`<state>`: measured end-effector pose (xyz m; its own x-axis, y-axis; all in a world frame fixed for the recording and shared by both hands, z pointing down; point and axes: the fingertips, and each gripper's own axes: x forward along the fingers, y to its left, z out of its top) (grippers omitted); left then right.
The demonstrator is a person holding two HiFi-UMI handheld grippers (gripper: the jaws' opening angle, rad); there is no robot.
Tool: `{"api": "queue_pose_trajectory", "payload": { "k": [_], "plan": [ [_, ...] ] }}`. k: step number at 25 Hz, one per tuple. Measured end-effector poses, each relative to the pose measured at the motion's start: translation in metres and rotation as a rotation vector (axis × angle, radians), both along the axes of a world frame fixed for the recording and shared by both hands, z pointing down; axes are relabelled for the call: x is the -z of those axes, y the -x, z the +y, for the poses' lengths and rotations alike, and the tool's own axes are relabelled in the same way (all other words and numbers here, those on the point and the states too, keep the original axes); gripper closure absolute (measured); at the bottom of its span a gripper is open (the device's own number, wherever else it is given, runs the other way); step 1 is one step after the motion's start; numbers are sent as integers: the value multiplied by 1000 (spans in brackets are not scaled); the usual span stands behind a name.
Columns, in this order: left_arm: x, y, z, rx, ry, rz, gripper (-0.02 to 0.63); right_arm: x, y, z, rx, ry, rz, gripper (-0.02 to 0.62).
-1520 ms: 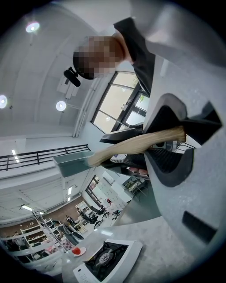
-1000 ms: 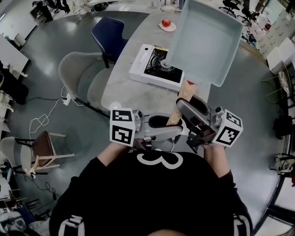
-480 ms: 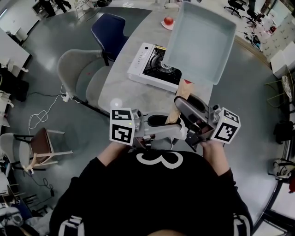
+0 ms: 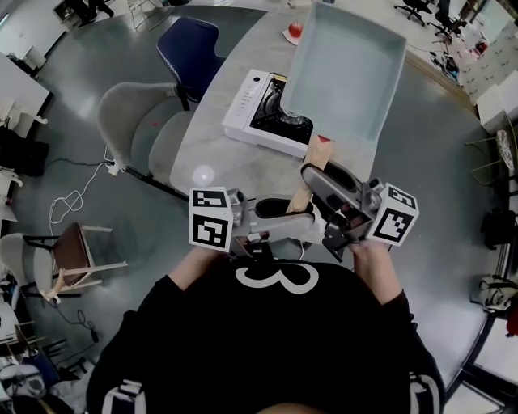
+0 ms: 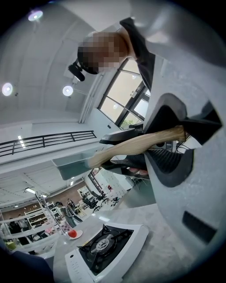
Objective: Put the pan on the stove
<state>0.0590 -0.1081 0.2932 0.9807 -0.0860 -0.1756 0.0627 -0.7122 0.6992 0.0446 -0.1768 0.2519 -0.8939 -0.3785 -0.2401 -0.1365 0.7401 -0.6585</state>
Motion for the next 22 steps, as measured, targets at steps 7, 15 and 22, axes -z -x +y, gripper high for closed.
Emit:
{"api": "queue_pose_trajectory", "payload": {
  "k": [7, 15, 22],
  "plan": [
    [-8, 12, -27, -19, 38, -6, 494, -10, 10, -29, -17, 35, -5, 435],
    [-23, 18, -56, -40, 96, -17, 494, -30, 15, -59, -38, 90, -15, 434],
    [-35, 18, -76, -55, 146, -23, 494, -45, 15, -82, -45, 135, -21, 434]
  ]
}}
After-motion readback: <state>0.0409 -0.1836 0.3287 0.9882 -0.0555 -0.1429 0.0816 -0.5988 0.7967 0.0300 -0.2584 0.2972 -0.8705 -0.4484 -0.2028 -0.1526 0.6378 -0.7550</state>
